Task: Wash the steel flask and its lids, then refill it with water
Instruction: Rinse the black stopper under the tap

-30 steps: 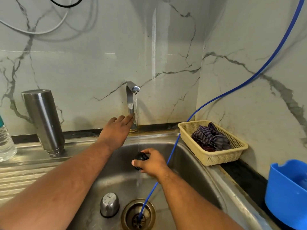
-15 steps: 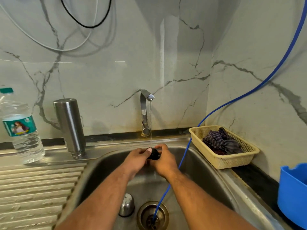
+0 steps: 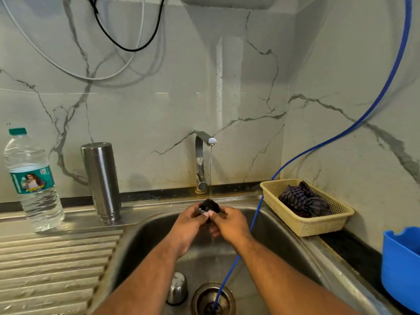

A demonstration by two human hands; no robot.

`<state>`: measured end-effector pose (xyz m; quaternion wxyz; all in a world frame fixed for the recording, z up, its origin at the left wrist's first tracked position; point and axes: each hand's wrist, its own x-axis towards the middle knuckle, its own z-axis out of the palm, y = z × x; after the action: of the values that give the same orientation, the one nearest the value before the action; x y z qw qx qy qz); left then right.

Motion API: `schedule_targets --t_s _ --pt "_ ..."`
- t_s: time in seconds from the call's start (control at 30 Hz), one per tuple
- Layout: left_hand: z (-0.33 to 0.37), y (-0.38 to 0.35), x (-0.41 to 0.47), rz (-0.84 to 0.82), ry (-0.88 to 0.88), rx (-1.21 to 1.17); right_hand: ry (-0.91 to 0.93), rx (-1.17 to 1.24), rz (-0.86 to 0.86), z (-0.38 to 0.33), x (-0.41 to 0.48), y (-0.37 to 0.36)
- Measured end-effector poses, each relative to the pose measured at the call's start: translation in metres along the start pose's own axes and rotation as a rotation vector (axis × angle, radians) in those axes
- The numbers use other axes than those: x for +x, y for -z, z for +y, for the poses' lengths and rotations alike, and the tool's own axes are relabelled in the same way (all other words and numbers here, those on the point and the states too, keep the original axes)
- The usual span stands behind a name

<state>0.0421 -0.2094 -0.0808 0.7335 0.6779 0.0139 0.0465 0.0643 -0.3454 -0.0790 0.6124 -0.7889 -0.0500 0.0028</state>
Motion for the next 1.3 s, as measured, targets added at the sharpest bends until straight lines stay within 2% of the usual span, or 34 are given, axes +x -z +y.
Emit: schedule_targets --t_s 0.23,0.37,0.47,0.57,0.67,0.8,0.93,1.1,1.17,1.3 --pt "0.005 0.001 -0.001 0.084 -0.189 0.204 -0.144 0.014 -0.068 -0.004 -0.003 -0.002" --pt "0.006 0.001 -0.001 0.027 -0.194 0.228 -0.234 0.213 -0.162 -0.007 -0.009 -0.008" --pt "0.007 -0.001 0.002 0.029 -0.162 0.204 -0.258 0.253 -0.194 -0.008 -0.011 -0.007" --pt "0.005 -0.006 0.005 0.128 -0.112 0.166 -0.252 0.188 -0.186 -0.006 -0.010 -0.007" --pt "-0.002 -0.009 0.008 0.200 -0.085 0.141 -0.202 0.043 -0.082 -0.002 -0.006 -0.010" --pt "0.001 -0.011 0.008 0.253 -0.044 0.040 -0.068 0.144 -0.058 0.003 -0.001 -0.010" --pt "0.001 -0.008 0.008 0.183 0.005 -0.054 0.020 0.234 -0.056 0.004 0.000 -0.011" --pt "0.001 -0.008 0.008 0.016 -0.051 -0.025 -0.053 0.352 -0.033 0.005 0.003 -0.007" --pt "-0.001 -0.006 0.010 -0.023 -0.093 0.057 -0.065 0.325 -0.026 0.004 0.001 -0.004" --pt "0.000 -0.006 0.009 0.031 -0.184 0.165 -0.045 0.231 -0.060 0.004 0.001 -0.004"
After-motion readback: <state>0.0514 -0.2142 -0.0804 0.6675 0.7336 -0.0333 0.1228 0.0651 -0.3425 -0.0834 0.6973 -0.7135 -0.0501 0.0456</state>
